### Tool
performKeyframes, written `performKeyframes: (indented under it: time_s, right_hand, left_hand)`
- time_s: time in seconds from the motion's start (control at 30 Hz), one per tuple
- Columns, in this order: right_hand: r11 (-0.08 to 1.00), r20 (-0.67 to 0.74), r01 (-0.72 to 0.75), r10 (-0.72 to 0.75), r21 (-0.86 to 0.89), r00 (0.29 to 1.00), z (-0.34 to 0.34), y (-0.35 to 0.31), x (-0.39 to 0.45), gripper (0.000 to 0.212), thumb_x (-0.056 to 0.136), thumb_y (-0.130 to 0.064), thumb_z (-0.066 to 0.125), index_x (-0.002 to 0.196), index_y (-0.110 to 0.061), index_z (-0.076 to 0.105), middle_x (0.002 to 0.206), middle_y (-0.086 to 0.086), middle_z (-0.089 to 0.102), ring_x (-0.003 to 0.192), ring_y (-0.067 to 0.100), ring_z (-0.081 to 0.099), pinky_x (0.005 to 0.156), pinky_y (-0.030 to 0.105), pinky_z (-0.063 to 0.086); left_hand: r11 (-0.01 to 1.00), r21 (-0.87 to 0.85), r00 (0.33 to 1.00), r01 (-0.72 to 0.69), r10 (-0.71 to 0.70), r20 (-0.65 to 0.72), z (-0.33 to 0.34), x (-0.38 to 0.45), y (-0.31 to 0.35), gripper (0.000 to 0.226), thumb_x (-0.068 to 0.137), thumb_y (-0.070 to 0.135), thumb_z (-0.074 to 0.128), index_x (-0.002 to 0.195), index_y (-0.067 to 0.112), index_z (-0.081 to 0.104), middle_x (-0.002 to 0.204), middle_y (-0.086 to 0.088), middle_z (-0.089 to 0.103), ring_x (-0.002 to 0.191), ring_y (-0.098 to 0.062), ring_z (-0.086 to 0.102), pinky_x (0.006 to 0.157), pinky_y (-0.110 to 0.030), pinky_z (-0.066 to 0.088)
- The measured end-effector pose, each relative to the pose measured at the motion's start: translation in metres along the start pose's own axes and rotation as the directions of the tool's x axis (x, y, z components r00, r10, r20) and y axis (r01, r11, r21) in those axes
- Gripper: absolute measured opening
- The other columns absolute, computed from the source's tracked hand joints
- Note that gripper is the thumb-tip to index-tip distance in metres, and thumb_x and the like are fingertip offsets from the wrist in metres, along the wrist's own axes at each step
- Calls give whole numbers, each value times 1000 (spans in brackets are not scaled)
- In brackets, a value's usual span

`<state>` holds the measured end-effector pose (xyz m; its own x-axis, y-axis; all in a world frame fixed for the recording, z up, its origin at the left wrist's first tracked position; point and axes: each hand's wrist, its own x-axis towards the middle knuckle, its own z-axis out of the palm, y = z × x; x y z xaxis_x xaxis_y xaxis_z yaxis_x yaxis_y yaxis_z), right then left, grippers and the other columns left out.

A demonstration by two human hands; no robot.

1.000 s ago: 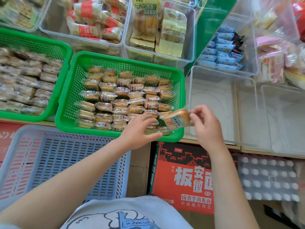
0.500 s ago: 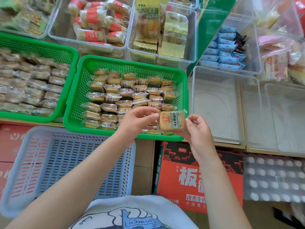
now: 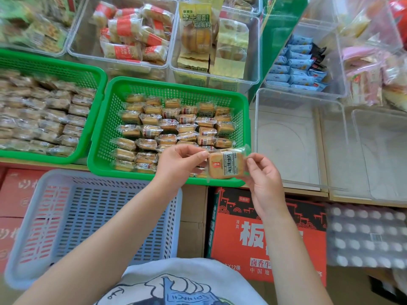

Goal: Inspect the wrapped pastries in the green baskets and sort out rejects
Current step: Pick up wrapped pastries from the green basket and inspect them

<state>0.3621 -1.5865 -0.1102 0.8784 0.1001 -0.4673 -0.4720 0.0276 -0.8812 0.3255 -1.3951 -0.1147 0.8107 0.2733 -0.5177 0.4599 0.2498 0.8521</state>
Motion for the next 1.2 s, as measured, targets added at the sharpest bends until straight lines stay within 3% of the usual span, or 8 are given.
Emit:
performKeyframes:
  time_s: [0.1, 0.2, 0.47, 0.63, 0.73, 0.83, 0.9, 1.2]
  right_hand:
    - [958, -85, 154, -179, -242, 980, 1, 4, -2, 11, 102, -14, 51, 101, -16, 62, 102, 6, 70, 98, 22, 67, 83, 34, 57]
    - [907, -100, 227, -278, -356, 955, -1, 3, -2, 9, 102, -16, 53, 101, -17, 62, 97, 2, 69, 91, 16, 66, 77, 28, 57]
    - [962, -165, 45, -92, -269, 982, -8, 7, 11, 14, 105, -14, 46, 99, -15, 58, 90, 0, 67, 66, -4, 59, 57, 18, 49]
    - [838, -53, 187, -248, -513, 967, -21, 1, 18, 10, 105, -18, 47, 98, -22, 54, 87, -2, 63, 66, 2, 58, 52, 21, 45]
    - [598, 76, 322, -399, -734, 914, -36, -5, 30, 9, 103, -16, 47, 99, -21, 53, 93, 0, 56, 74, 20, 57, 62, 38, 50]
    - [399, 200, 382, -426, -833, 882, -40, -11, 41, 11, 103, -16, 46, 104, -16, 57, 104, -3, 48, 81, 20, 57, 66, 29, 47]
    - [359, 239, 394, -405, -846, 883, -36, -13, 46, 13, 103, -17, 46, 106, -15, 59, 105, -5, 46, 84, 13, 51, 68, 26, 41]
    - [164, 416, 455, -224, -875, 881, -10, 18, 67, 15, 103, -14, 46, 108, -11, 60, 109, 5, 54, 94, 23, 54, 78, 38, 49]
  left_hand:
    - [999, -9, 991, 42, -43, -126, 5, 3, -8, 7, 91, 12, 73, 84, 9, 74, 89, -14, 77, 86, -26, 75, 73, -34, 62]
    - [998, -27, 996, 63, -64, -58, 5, 4, -10, 8, 95, 11, 67, 89, 7, 70, 94, -14, 76, 92, -25, 74, 73, -32, 62]
    - [987, -154, 990, 51, -30, 140, 14, 3, -12, 12, 100, 5, 56, 90, 6, 63, 74, -1, 66, 68, -12, 64, 62, -23, 56]
    - [973, 230, 999, 32, -36, 16, 9, 22, -24, 8, 100, 12, 58, 96, 17, 63, 82, -3, 68, 76, -23, 66, 70, -36, 59]
    - [786, 604, 991, -132, 90, 99, 4, 38, -39, 15, 101, 22, 55, 115, 23, 63, 117, 0, 66, 106, -17, 62, 86, -35, 52]
    - [403, 842, 930, -358, 72, 361, 2, 52, -58, 43, 103, 37, 48, 145, 24, 49, 155, 3, 41, 144, -18, 33, 118, -43, 29]
    - [258, 876, 902, -407, -39, 431, 1, 56, -70, 52, 105, 49, 37, 153, 29, 37, 165, 7, 23, 153, -16, 12, 123, -47, 13]
    - [168, 901, 911, -400, -37, 411, -2, 54, -83, 59, 103, 59, 22, 155, 33, 31, 167, 12, 13, 154, -11, -1, 123, -47, 14]
